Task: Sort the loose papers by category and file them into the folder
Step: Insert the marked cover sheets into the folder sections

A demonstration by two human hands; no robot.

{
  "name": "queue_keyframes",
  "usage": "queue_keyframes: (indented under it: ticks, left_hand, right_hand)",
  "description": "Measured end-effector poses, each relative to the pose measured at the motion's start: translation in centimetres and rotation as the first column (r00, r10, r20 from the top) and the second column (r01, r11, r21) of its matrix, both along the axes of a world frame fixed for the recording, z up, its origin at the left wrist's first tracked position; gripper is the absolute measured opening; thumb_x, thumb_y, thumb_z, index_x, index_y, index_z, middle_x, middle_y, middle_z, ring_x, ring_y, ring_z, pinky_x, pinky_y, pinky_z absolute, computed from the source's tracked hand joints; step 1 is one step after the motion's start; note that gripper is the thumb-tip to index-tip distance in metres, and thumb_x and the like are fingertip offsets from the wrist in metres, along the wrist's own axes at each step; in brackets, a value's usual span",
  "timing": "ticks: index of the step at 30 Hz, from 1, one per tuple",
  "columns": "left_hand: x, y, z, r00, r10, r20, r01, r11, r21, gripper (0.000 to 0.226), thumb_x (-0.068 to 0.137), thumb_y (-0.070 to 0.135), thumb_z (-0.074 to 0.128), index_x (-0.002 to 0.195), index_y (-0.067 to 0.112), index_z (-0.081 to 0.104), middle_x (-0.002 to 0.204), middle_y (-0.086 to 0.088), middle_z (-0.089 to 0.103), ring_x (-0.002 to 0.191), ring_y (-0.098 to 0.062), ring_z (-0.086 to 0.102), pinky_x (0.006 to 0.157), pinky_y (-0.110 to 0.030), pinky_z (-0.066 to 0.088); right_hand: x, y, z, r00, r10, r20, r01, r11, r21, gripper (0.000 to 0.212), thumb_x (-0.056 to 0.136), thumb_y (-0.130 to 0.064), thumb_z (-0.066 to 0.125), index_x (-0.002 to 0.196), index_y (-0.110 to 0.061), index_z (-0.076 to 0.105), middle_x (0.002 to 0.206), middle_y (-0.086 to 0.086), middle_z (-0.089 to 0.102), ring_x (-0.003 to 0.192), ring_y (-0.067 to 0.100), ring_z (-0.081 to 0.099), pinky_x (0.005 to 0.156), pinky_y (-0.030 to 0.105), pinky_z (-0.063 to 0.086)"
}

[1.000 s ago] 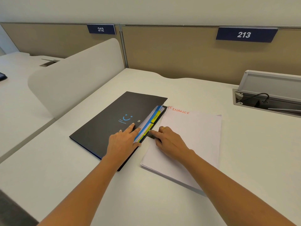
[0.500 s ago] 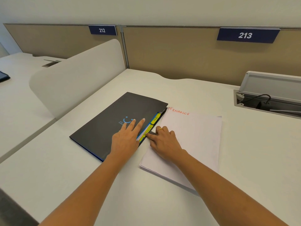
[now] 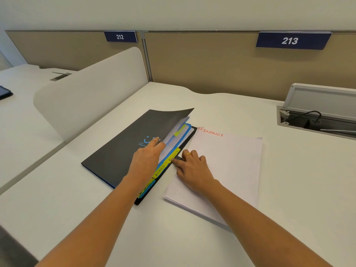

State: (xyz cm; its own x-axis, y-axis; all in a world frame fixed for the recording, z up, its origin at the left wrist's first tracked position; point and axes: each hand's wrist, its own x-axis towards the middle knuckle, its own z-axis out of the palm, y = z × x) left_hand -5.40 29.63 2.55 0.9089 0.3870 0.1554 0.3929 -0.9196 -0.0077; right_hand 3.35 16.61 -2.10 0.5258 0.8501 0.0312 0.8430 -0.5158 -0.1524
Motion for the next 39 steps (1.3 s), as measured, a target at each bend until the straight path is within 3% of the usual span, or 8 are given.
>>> queue_keyframes:
  ticks: [5,9,16,22,26,29,34,39]
  left_hand:
    - [-0.1,-0.3,0.2,0.991,-0.006,-0.131,0.02,0.994,0.104,0.032,0.097,0.015,0.042,0.128,0.013,0.047,0.151,0.0,0.027,0.119,-0.017,0.053,0.089,-0.026,0.048]
    - [0.0,-1.0,-0.2,0.996,0.036,-0.076,-0.029,0.995,0.094,0.038,0.1,0.026,0.033,0.135,0.016,0.041,0.148,0.003,0.034,0.116,-0.015,0.054,0.086,-0.026,0.049]
    - [0.2,-1.4,-1.1,0.98,0.082,-0.183,-0.074,0.996,0.051,0.061,0.096,0.042,0.041,0.147,0.018,0.017,0.155,0.001,0.017,0.14,-0.018,0.025,0.1,-0.034,0.043]
    - [0.1,-1.2,-1.3,0.99,0.029,-0.139,-0.019,0.997,0.074,0.05,0.098,0.027,0.04,0.145,0.023,0.021,0.155,0.002,0.017,0.135,-0.022,0.036,0.093,-0.036,0.048]
    - [0.2,-1.2,-0.5,0.98,0.049,-0.192,-0.032,0.995,0.094,0.07,0.094,0.019,0.051,0.148,0.027,0.007,0.156,-0.002,0.012,0.124,-0.027,0.049,0.09,-0.034,0.049]
    - [0.2,-0.9,0.2,0.985,0.065,-0.161,-0.045,0.991,0.123,0.074,0.094,0.011,0.049,0.148,0.026,0.001,0.149,-0.006,0.032,0.113,-0.027,0.057,0.088,-0.032,0.049]
    - [-0.4,0.3,2.0,0.994,0.105,0.011,-0.105,0.994,0.007,0.052,0.098,0.016,0.041,0.144,0.021,0.018,0.118,-0.008,0.06,0.092,-0.021,0.064,0.08,-0.027,0.051]
    - [-1.0,0.4,1.8,0.995,-0.017,0.097,0.032,0.987,-0.156,0.045,0.096,0.012,0.044,0.14,0.021,0.033,0.133,-0.004,0.052,0.096,-0.02,0.063,0.08,-0.029,0.053]
  right_hand:
    - [0.2,0.5,0.2,0.998,0.062,-0.003,-0.062,0.998,-0.019,0.042,0.101,-0.028,0.027,0.14,-0.023,0.039,0.153,-0.003,0.027,0.138,0.023,0.023,0.104,0.046,0.024]
    - [0.3,0.5,0.3,0.997,0.061,-0.042,-0.063,0.997,-0.044,0.042,0.101,-0.029,0.026,0.142,-0.023,0.035,0.153,-0.006,0.029,0.14,0.021,0.023,0.107,0.048,0.021]
    - [0.1,0.5,0.0,0.997,0.045,-0.069,-0.048,0.998,-0.038,0.042,0.102,-0.029,0.026,0.142,-0.024,0.035,0.153,-0.006,0.028,0.141,0.02,0.022,0.108,0.048,0.021]
    - [0.1,0.4,0.0,0.996,0.043,-0.074,-0.045,0.999,-0.03,0.042,0.102,-0.028,0.025,0.143,-0.024,0.034,0.154,-0.006,0.028,0.141,0.02,0.022,0.108,0.048,0.021]
    - [0.1,0.3,0.0,0.996,0.048,-0.08,-0.051,0.998,-0.027,0.042,0.102,-0.029,0.025,0.143,-0.023,0.034,0.153,-0.006,0.028,0.141,0.021,0.022,0.108,0.048,0.021]
    - [0.1,0.3,0.0,0.996,0.051,-0.076,-0.052,0.999,-0.015,0.042,0.102,-0.029,0.025,0.143,-0.023,0.034,0.153,-0.006,0.028,0.141,0.021,0.023,0.107,0.047,0.021]
    - [0.0,0.2,0.0,0.995,0.058,-0.076,-0.059,0.998,-0.004,0.042,0.102,-0.028,0.025,0.143,-0.023,0.033,0.153,-0.007,0.028,0.141,0.021,0.022,0.107,0.046,0.021]
    - [-0.1,0.3,0.0,0.994,0.06,-0.087,-0.061,0.998,0.001,0.042,0.102,-0.028,0.026,0.143,-0.023,0.033,0.153,-0.005,0.029,0.141,0.022,0.023,0.108,0.047,0.019]
